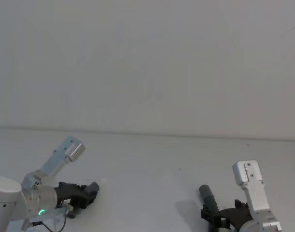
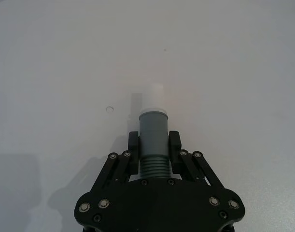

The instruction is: Use both hands to pick up one end of the pipe from the table, align the ends, and insert them.

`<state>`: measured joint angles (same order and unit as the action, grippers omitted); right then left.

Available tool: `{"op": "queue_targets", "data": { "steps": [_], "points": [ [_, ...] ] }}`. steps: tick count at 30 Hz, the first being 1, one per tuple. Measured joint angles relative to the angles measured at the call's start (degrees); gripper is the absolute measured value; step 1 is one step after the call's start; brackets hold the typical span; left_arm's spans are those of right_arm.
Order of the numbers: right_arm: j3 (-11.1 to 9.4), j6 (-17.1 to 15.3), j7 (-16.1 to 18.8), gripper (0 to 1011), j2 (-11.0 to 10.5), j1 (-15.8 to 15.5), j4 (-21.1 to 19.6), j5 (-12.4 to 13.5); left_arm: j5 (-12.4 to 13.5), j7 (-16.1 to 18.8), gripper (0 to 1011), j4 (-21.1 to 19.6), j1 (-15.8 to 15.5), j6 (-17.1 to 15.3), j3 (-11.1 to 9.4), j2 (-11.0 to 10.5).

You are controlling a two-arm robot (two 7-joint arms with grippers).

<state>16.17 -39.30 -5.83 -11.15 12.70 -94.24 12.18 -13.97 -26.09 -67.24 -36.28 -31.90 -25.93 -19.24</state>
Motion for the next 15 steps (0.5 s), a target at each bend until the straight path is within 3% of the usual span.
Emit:
{"op": "queue_targets", "data": {
  "steps": [15],
  "points": [
    [-0.06, -1.87, -0.76, 1004, 2.26, 1.94, 3.56, -0.27, 0.0, 0.0, 325, 0.0, 0.0, 0.0, 0.0, 0.0]
  ]
}}
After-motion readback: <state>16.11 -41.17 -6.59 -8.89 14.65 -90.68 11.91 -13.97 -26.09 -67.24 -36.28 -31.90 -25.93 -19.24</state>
